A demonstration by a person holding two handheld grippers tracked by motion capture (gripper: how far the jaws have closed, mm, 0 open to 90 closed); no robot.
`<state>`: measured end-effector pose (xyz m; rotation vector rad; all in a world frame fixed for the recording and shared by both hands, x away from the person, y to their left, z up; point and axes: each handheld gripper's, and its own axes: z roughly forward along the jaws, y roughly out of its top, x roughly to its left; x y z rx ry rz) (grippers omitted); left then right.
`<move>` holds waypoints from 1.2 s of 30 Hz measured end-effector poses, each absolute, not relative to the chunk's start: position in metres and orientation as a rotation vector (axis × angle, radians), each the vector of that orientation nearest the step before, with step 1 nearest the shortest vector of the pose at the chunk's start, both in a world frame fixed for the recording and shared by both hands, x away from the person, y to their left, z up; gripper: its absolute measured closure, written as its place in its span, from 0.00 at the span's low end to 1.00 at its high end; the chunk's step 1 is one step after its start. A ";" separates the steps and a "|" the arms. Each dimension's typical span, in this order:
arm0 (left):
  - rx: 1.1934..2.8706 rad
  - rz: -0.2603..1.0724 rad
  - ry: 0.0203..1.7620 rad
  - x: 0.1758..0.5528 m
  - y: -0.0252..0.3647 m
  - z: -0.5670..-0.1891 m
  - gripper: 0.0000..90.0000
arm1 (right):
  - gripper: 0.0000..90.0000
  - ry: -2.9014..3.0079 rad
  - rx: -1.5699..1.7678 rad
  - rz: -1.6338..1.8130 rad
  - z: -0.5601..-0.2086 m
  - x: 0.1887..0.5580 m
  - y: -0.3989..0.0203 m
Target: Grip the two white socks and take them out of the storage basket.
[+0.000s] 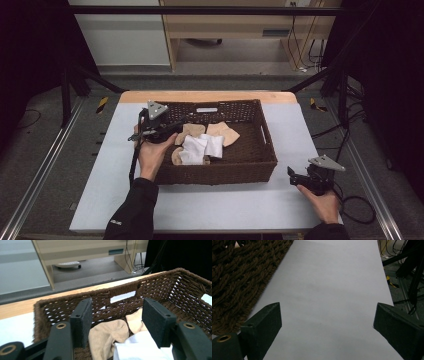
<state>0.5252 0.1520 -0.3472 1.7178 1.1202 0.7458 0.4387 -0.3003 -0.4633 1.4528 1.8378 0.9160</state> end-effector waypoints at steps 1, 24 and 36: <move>1.716 0.749 1.113 0.526 0.150 -0.350 0.46 | 0.09 1.837 1.453 0.918 -0.463 0.439 -0.300; 1.823 0.636 1.246 0.557 0.133 -0.406 0.45 | 0.10 1.854 1.452 0.906 -0.464 0.439 -0.299; 1.967 0.582 1.250 0.558 0.123 -0.421 0.44 | 0.10 1.865 1.453 0.898 -0.465 0.440 -0.299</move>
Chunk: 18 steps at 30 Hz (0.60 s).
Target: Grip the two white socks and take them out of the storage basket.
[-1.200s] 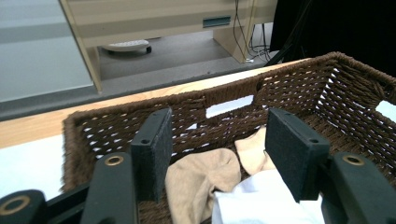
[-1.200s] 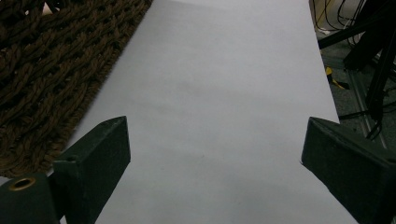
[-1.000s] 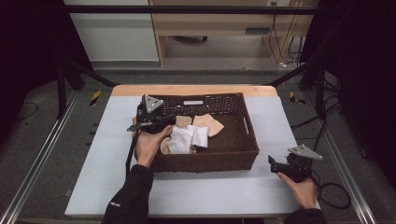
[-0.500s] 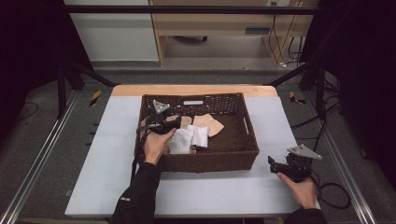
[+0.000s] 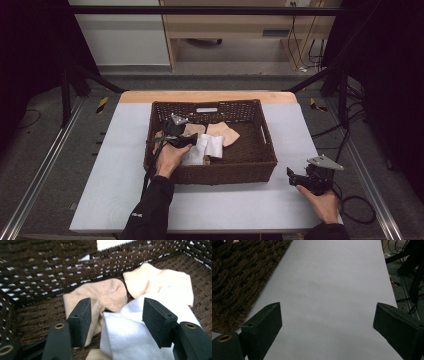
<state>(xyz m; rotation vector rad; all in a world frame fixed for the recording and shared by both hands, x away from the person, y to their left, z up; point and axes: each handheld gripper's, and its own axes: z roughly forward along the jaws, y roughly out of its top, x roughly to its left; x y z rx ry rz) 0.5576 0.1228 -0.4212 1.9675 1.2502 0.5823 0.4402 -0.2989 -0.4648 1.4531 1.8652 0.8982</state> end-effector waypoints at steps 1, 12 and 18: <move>1.974 0.571 1.254 0.558 0.123 -0.422 0.44 | 0.10 1.867 1.454 0.897 -0.465 0.440 -0.299; 2.073 0.460 1.286 0.560 0.117 -0.431 0.57 | 0.10 1.874 1.451 0.886 -0.465 0.440 -0.298; 2.064 0.461 1.274 0.557 0.119 -0.428 0.88 | 0.10 1.874 1.452 0.888 -0.465 0.440 -0.299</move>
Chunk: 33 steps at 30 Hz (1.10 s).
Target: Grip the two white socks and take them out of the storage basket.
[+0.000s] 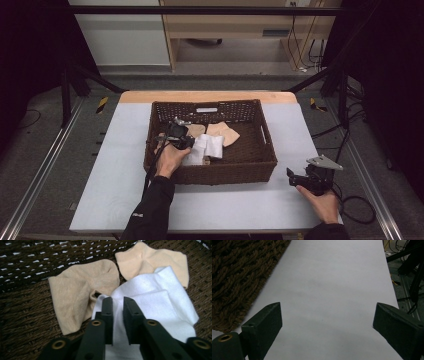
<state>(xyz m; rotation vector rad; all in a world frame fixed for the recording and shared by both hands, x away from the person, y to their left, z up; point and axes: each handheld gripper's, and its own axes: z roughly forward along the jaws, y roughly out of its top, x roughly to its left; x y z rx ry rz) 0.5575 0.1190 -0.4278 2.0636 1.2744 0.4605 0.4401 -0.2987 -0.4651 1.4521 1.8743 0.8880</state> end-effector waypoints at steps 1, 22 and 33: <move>2.059 0.459 1.273 0.557 0.120 -0.427 0.88 | 0.10 1.874 1.452 0.888 -0.465 0.440 -0.299; 1.772 0.544 1.135 0.545 0.134 -0.403 0.96 | 0.10 1.863 1.453 0.888 -0.464 0.440 -0.299; 1.608 0.580 1.044 0.537 0.140 -0.381 0.96 | 0.10 1.859 1.452 0.885 -0.464 0.440 -0.300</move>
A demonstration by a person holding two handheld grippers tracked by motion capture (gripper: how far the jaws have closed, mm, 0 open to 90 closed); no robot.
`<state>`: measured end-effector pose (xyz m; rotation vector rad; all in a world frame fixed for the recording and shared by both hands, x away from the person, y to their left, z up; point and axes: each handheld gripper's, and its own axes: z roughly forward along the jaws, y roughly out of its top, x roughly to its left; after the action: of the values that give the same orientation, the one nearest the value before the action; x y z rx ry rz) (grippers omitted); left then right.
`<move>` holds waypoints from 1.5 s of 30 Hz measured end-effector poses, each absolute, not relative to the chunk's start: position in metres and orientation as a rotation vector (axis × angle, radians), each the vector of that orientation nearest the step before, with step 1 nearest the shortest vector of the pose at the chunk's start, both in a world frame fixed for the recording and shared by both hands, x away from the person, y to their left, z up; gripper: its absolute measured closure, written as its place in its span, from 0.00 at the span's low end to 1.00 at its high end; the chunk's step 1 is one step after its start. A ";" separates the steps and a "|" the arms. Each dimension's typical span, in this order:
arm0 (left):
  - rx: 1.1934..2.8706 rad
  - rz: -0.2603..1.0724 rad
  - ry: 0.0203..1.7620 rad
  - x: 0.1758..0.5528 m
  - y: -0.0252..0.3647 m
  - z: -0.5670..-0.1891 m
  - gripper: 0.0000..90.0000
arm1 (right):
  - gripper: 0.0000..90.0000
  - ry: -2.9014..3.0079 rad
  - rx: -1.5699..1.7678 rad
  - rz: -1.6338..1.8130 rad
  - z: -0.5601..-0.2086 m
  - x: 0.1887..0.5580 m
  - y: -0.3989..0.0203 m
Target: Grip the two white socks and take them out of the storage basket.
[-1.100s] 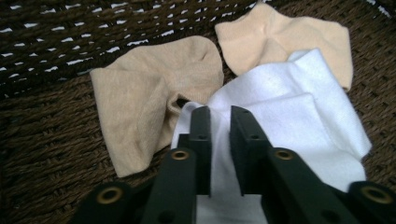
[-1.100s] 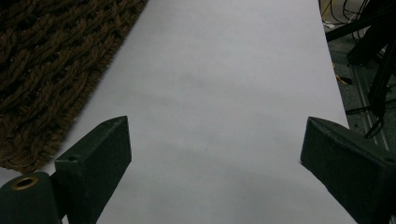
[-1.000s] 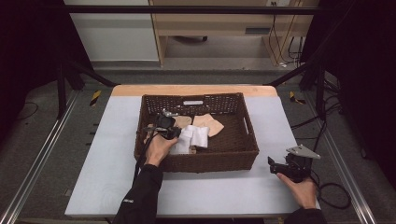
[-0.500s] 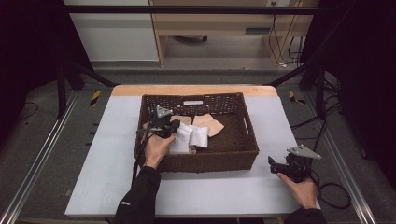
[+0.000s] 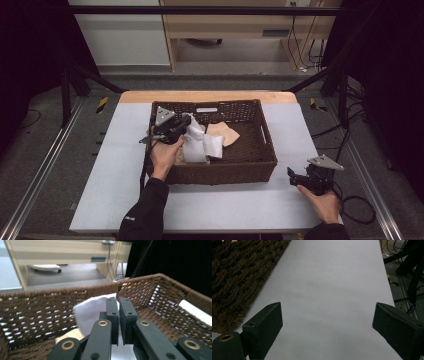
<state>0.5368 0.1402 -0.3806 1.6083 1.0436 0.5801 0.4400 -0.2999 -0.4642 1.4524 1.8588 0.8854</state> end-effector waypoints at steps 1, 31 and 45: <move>1.597 0.584 1.031 0.535 0.140 -0.377 0.96 | 0.10 1.859 1.454 0.886 -0.464 0.440 -0.300; 1.412 0.650 0.892 0.499 0.164 -0.294 0.96 | 0.11 1.853 1.453 0.890 -0.463 0.440 -0.301; 1.367 0.677 0.862 0.475 0.193 -0.266 0.96 | 0.11 1.849 1.457 0.893 -0.463 0.439 -0.301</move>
<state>0.4755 0.1927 -0.2656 1.3671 0.8619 0.6767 0.4390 -0.3007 -0.4630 1.4566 1.8491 0.8929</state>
